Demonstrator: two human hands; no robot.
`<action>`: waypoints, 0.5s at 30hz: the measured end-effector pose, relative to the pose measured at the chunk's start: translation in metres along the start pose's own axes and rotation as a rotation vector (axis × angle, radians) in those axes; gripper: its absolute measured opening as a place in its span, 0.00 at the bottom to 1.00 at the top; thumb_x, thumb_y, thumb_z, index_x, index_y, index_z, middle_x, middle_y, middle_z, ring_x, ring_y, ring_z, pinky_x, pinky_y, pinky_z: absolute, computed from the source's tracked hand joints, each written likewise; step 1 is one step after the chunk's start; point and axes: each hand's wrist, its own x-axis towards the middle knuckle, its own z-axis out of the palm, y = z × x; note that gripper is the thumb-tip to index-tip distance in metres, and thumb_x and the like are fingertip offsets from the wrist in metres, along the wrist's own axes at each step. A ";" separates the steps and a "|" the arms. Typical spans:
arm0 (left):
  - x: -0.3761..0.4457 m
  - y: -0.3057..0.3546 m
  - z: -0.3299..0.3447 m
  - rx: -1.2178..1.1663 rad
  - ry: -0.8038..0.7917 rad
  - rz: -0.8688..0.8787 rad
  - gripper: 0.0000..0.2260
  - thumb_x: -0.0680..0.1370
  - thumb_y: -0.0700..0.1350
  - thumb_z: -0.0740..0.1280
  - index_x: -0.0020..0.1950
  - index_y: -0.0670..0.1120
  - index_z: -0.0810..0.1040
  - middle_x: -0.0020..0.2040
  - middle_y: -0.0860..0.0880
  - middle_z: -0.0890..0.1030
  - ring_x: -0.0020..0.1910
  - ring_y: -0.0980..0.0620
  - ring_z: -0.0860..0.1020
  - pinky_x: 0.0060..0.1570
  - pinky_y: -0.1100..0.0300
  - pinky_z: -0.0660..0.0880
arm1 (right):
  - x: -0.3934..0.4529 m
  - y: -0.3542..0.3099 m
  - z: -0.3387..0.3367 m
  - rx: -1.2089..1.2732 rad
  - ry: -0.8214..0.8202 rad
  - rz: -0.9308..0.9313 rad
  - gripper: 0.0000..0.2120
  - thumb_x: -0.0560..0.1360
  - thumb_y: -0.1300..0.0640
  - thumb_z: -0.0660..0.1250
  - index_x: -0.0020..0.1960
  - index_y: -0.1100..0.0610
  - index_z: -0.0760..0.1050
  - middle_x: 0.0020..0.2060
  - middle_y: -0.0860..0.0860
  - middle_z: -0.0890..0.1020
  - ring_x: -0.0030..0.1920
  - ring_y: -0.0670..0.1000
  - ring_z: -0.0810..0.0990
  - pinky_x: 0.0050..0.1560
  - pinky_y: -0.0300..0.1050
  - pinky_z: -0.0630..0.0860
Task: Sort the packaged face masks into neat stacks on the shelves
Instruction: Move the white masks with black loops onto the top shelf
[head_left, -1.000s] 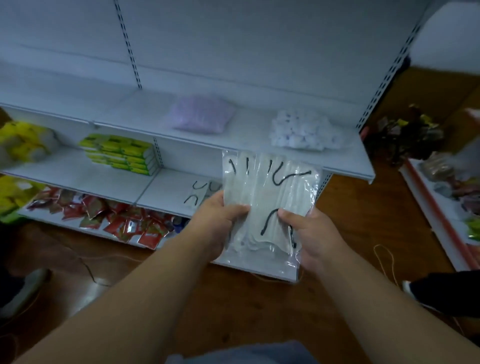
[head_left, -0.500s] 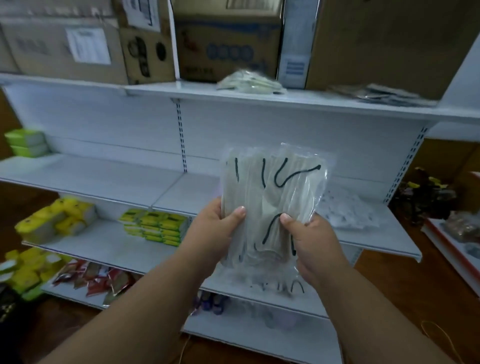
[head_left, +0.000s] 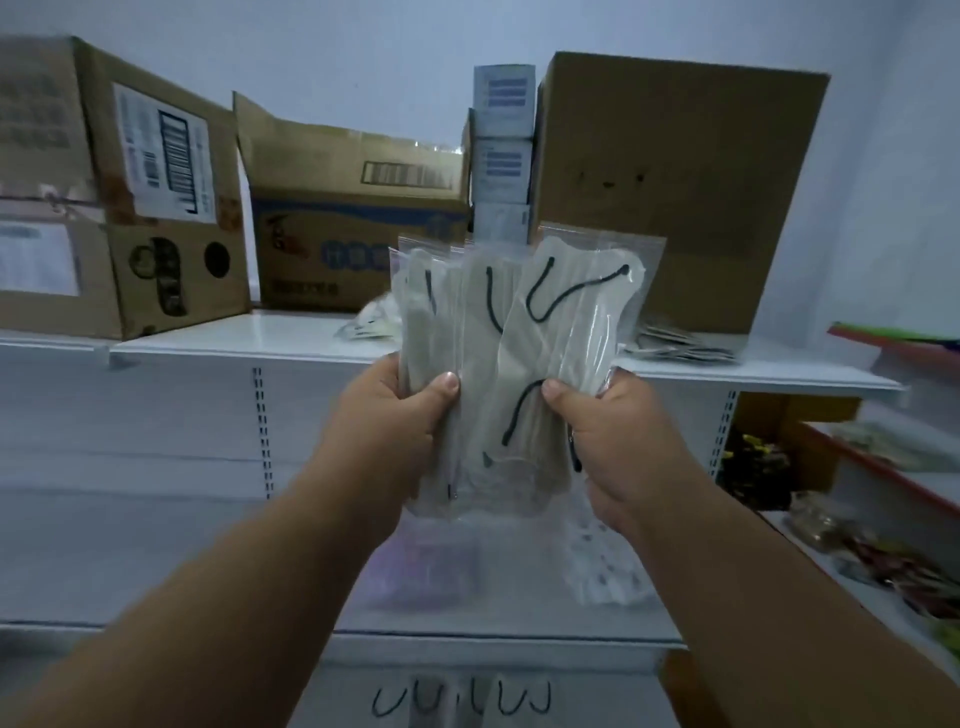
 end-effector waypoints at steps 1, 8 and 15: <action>0.010 0.004 0.013 -0.001 -0.027 0.009 0.02 0.80 0.46 0.68 0.50 0.53 0.79 0.47 0.51 0.85 0.47 0.50 0.83 0.46 0.49 0.82 | 0.009 -0.005 -0.009 -0.016 0.026 -0.004 0.07 0.78 0.65 0.67 0.46 0.55 0.81 0.39 0.49 0.87 0.41 0.48 0.86 0.44 0.43 0.82; 0.090 0.023 0.100 0.063 -0.142 0.054 0.09 0.75 0.49 0.74 0.53 0.48 0.82 0.46 0.49 0.86 0.45 0.49 0.85 0.47 0.47 0.83 | 0.097 -0.030 -0.081 -0.138 0.198 0.033 0.04 0.75 0.63 0.72 0.47 0.62 0.79 0.44 0.58 0.85 0.45 0.55 0.84 0.51 0.54 0.82; 0.176 0.045 0.188 0.132 -0.147 0.104 0.12 0.75 0.49 0.75 0.55 0.47 0.80 0.46 0.48 0.85 0.44 0.49 0.84 0.44 0.52 0.83 | 0.211 -0.066 -0.141 -0.345 0.132 -0.006 0.08 0.71 0.64 0.76 0.49 0.62 0.80 0.44 0.57 0.85 0.46 0.56 0.85 0.51 0.54 0.82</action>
